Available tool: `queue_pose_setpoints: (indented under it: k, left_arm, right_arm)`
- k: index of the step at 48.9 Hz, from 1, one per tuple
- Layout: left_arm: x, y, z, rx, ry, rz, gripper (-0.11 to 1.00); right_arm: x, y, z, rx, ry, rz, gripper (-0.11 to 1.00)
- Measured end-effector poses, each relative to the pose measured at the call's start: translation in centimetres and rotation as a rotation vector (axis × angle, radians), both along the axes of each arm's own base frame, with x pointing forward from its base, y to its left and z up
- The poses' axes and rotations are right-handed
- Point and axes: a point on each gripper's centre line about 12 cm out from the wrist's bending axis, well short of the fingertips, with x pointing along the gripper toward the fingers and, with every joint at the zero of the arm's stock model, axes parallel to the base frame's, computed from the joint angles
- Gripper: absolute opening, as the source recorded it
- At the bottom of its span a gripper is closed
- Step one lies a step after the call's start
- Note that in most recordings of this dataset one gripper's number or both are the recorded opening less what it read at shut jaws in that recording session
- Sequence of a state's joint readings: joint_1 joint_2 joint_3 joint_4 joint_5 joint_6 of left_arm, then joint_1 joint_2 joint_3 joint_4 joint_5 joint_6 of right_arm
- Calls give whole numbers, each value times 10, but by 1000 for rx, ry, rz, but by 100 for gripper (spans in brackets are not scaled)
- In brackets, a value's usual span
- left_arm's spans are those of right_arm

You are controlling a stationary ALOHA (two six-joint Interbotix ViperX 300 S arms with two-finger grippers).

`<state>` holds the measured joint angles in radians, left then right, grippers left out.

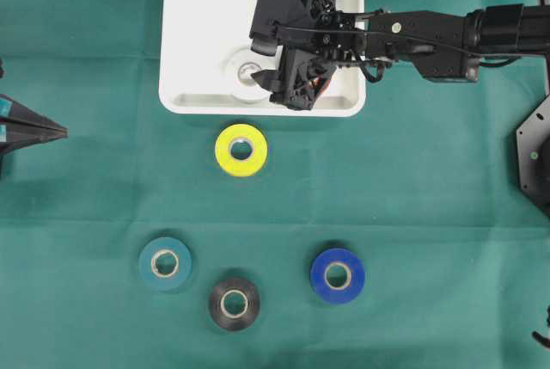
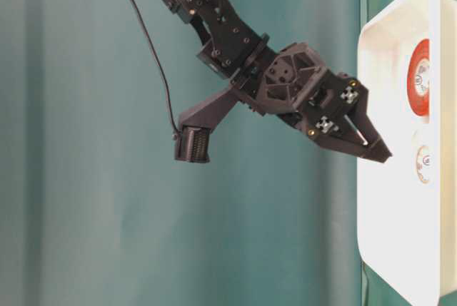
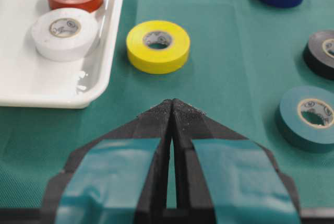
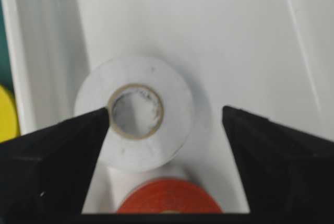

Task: Put the tape into the white case with the right arm.
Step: 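Release the white roll beside the red roll and withdraw right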

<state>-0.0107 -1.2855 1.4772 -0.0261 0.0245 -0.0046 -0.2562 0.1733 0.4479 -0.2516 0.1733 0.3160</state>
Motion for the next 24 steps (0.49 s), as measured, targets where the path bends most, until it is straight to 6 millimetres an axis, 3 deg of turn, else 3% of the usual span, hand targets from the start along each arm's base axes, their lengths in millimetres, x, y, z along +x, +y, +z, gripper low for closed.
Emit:
queue_pose_setpoints:
  k: [11,24]
  left_arm:
    - [0,0,0,0,0,2,1]
    - [0,0,0,0,0,2,1]
  right_arm:
    - [-12,3,-12,10,37,0,50]
    - [-59,18,-4,13,41,9,50]
